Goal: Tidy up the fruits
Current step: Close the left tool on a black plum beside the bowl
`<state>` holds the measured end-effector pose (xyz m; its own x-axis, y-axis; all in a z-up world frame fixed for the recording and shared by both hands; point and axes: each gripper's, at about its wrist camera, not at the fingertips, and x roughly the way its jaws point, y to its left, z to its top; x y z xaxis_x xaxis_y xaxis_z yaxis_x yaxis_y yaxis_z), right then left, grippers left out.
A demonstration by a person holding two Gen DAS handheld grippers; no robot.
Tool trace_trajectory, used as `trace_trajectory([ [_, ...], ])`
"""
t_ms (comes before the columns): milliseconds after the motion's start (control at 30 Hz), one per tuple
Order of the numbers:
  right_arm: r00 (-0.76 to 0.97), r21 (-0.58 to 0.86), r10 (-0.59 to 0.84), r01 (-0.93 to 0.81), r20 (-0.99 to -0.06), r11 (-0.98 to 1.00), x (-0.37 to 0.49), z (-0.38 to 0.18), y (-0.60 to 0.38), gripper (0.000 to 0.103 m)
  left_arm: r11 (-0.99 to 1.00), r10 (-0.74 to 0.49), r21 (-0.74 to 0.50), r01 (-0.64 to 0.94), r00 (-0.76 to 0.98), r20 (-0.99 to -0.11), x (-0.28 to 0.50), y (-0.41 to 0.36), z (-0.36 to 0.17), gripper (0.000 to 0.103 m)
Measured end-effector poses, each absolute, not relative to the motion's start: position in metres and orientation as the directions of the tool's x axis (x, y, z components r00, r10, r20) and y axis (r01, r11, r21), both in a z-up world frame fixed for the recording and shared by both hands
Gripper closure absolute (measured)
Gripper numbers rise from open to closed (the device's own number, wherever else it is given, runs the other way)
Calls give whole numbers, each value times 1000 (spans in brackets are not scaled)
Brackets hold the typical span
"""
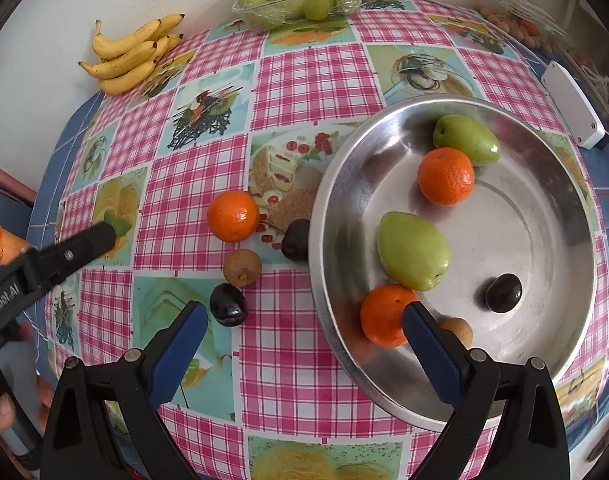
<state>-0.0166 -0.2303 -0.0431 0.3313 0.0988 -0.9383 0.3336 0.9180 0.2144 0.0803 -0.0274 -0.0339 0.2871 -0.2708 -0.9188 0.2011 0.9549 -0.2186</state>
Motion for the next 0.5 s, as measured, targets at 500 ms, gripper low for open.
trace_trajectory([
  [500, 393, 262, 41, 526, -918, 809, -39, -30, -299, 5, 903, -375, -342, 261, 87, -923, 60, -71, -62, 17],
])
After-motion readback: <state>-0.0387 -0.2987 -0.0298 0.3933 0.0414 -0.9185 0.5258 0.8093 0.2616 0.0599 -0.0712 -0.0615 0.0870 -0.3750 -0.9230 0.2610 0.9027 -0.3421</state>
